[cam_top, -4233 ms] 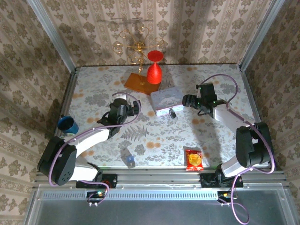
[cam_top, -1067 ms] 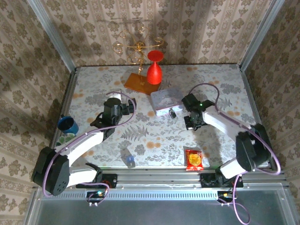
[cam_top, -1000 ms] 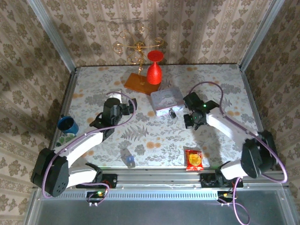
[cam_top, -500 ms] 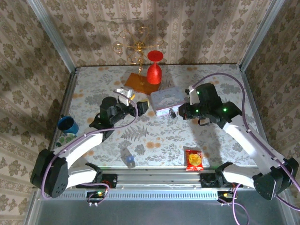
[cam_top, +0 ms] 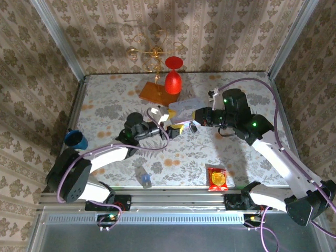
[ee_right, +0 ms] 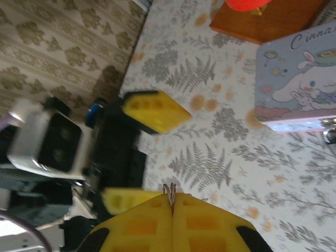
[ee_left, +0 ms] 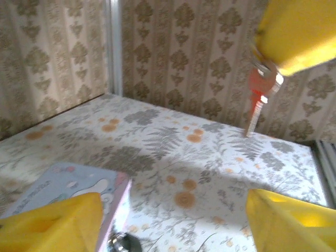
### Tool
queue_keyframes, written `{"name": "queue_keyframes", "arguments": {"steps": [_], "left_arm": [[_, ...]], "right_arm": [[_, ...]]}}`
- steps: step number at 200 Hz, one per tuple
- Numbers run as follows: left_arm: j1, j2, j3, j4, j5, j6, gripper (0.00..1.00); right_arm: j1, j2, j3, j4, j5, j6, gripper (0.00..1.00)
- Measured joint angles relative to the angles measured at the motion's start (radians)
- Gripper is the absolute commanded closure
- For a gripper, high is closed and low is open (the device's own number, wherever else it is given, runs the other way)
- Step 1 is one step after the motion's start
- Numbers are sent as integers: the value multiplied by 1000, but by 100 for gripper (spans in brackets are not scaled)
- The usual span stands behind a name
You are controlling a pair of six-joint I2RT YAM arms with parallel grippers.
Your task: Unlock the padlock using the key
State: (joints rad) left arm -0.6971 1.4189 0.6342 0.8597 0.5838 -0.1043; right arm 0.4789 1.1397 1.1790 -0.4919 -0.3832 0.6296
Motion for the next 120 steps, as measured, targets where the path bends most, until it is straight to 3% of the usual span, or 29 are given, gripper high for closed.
{"name": "queue_keyframes", "arguments": {"steps": [41, 120], "left_arm": [[-39, 126, -10, 201, 21, 12, 40], [-133, 126, -3, 241, -101, 158, 51]], "right_arm": [[18, 0, -5, 43, -3, 80, 100], [28, -3, -44, 50, 2, 126, 100]]}}
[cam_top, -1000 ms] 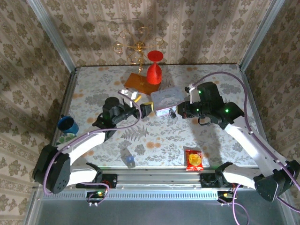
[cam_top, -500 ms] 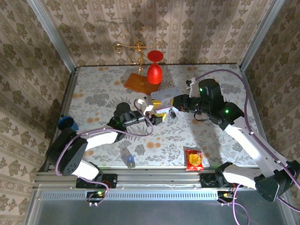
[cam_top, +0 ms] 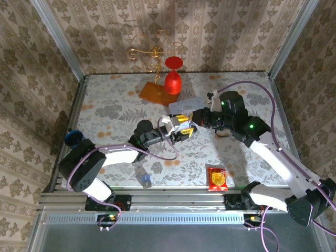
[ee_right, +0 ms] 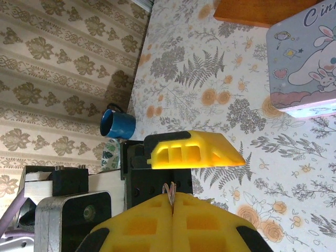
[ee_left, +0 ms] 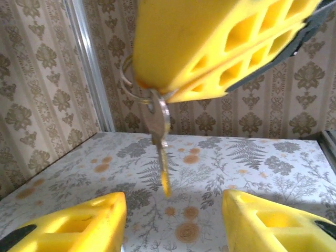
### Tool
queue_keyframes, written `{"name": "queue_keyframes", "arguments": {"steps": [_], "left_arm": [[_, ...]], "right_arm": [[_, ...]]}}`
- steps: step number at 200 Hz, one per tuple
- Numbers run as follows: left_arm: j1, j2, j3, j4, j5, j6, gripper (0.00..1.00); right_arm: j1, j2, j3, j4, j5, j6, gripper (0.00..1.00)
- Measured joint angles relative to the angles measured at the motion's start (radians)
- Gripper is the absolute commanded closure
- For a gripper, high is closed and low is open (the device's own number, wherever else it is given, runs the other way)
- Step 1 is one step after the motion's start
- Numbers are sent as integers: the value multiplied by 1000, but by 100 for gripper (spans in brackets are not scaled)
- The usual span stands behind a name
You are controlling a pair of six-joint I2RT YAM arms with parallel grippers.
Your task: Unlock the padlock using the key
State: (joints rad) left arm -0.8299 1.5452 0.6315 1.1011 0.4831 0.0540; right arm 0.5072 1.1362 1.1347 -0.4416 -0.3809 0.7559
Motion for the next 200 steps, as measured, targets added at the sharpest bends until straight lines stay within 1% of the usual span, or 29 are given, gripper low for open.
{"name": "queue_keyframes", "arguments": {"steps": [13, 24, 52, 81, 112, 142, 181, 188, 200], "left_arm": [[0, 0, 3, 0, -24, 8, 52], [0, 0, 6, 1, -40, 12, 57], [0, 0, 15, 5, -73, 19, 62], [0, 0, 21, 7, -88, 18, 71], [0, 0, 26, 6, -91, 19, 77], [-1, 0, 26, 6, -91, 18, 78], [-1, -7, 26, 6, -92, 18, 83], [-1, -10, 26, 6, -92, 18, 86], [-1, -16, 26, 5, -92, 19, 95]], "right_arm": [[3, -1, 0, 5, 2, 3, 100], [4, -2, 0, 14, 2, 4, 100], [8, -2, 0, 23, 2, 5, 100], [13, -2, 0, 27, 3, 5, 100], [15, -2, 0, 28, 6, 4, 100], [16, -2, 0, 28, 7, 4, 100], [16, -2, -5, 28, 9, 4, 100], [16, -2, -5, 27, 10, 4, 100], [16, -2, -6, 28, 10, 4, 100]]}}
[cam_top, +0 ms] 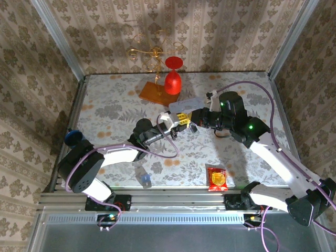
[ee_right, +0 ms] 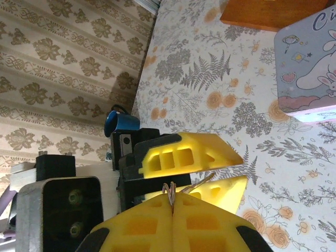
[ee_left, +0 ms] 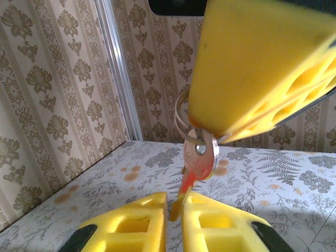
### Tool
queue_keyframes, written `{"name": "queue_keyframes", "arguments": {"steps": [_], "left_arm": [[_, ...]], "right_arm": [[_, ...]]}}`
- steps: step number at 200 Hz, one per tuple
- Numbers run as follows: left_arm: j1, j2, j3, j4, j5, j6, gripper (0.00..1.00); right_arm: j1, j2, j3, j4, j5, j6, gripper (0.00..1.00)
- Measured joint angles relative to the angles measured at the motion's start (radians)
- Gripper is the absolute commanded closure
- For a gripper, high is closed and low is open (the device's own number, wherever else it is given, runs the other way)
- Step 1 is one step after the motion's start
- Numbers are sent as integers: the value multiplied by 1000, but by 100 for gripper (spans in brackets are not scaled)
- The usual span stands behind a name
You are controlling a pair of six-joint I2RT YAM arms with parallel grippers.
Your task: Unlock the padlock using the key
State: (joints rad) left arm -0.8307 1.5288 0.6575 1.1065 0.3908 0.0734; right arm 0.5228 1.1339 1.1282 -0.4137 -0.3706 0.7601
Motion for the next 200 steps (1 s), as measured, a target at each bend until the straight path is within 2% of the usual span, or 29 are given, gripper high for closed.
{"name": "queue_keyframes", "arguments": {"steps": [6, 50, 65, 80, 97, 111, 139, 164, 200], "left_arm": [[0, -3, 0, -2, 1, 1, 100], [-4, -30, -3, -38, 0, 2, 100], [-2, -62, -8, -89, 3, 4, 100], [11, -111, -15, -166, 24, 10, 100], [64, -201, -14, -295, 85, 15, 100], [129, -279, -7, -426, 161, 24, 100], [235, -410, 46, -740, 295, 90, 100], [238, -452, 138, -999, 369, 203, 100], [237, -401, 313, -1369, 441, 392, 100]], "right_arm": [[0, 0, 0, 4, 0, 0, 100], [0, 0, 0, 14, 6, -5, 100], [0, 0, 1, 5, 13, -30, 84], [0, 0, 12, -35, 27, -84, 63], [-1, -14, 24, -86, 44, -174, 48], [-1, -51, 25, -121, 48, -273, 40], [0, -126, 44, -174, 32, -454, 39], [13, -104, 118, -211, -4, -578, 42], [55, 18, 271, -296, -26, -716, 48]]}}
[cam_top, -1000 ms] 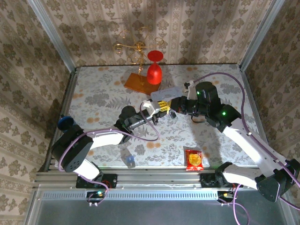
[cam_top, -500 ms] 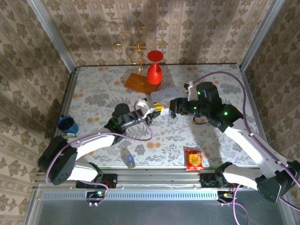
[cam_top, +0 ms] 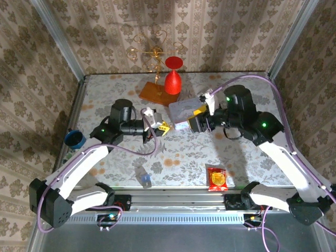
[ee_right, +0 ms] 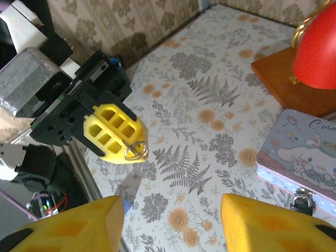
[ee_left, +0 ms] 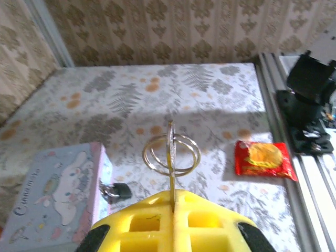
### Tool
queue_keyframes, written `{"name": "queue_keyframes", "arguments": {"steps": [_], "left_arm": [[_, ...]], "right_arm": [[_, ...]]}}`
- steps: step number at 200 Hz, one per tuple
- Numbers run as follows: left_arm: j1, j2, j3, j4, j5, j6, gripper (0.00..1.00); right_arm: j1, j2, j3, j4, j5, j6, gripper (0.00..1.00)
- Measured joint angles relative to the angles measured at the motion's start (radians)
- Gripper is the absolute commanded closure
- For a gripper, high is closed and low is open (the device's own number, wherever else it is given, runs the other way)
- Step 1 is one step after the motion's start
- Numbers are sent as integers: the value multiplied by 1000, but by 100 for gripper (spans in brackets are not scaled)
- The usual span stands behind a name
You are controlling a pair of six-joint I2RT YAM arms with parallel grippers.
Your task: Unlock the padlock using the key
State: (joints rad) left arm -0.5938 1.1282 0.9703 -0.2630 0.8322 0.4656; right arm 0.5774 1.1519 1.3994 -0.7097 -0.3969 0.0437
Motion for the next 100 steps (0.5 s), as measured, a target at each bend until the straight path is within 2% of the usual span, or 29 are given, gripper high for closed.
{"name": "queue_keyframes", "arguments": {"steps": [28, 53, 100], "left_arm": [[0, 58, 113, -241, 6, 127, 100], [0, 104, 184, -398, -41, 203, 100], [-16, 142, 281, -570, -146, 283, 100]], "right_arm": [[45, 89, 82, -59, -1, -71, 57], [86, 146, 106, -84, -1, -100, 64], [111, 189, 54, -28, -26, -89, 69]]}}
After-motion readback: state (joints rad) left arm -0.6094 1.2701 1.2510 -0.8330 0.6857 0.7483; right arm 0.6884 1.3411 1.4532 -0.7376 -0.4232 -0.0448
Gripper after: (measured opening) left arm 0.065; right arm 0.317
